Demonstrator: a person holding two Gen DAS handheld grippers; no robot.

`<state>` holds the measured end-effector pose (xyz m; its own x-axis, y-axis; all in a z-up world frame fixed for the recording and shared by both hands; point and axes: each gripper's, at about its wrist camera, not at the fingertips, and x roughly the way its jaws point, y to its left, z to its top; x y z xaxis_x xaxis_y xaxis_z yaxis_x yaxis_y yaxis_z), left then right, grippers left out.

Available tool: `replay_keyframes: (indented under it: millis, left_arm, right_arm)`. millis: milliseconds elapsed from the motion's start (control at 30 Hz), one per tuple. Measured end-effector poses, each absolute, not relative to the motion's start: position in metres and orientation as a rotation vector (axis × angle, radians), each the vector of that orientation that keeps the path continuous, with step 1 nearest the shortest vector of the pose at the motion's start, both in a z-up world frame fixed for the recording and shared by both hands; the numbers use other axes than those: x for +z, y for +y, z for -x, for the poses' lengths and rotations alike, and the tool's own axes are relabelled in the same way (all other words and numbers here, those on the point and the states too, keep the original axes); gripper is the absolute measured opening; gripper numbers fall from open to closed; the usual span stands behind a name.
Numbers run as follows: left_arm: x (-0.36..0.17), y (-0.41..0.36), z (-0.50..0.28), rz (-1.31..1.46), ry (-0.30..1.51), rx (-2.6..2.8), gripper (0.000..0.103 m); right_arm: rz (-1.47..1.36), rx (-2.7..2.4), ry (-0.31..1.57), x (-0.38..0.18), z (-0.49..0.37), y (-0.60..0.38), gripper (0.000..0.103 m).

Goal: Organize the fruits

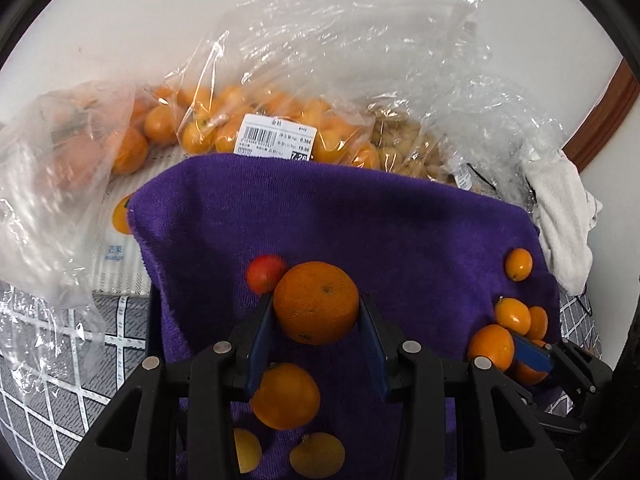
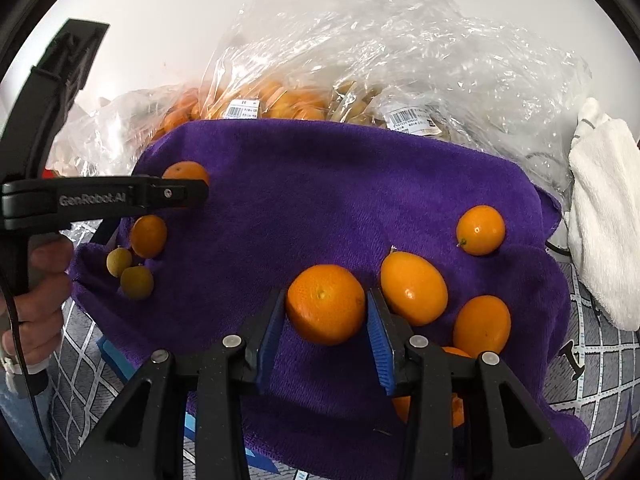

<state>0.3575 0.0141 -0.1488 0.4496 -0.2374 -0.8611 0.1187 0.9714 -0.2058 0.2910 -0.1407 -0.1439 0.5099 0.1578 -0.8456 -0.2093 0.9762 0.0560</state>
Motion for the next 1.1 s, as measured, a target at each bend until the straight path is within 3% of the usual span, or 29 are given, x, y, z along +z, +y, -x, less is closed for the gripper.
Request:
replay_keyframes:
  millis: [300,400,600,1100]
  left_arm:
    - [-0.155,0.011,-0.358,0.126,1.097,-0.223,0.040]
    - [-0.155,0.012,-0.358,0.120,1.097,-0.219,0.040]
    - [-0.136,0.014,-0.349,0.118,1.060,-0.226,0.056]
    - [-0.061,0.026,-0.259,0.093,0.922,-0.165,0.056]
  right_arm:
    - [0.052,0.237,1.016,-0.141,-0.289,-0.140,0.053]
    - [0.043,0.229,1.015,-0.139,-0.288,-0.143,0.053]
    - [0.033,0.211,1.002,-0.127,-0.283,-0.148,0.053]
    - [-0.032,0.081,0.895,-0.044,-0.216,-0.179,0.053]
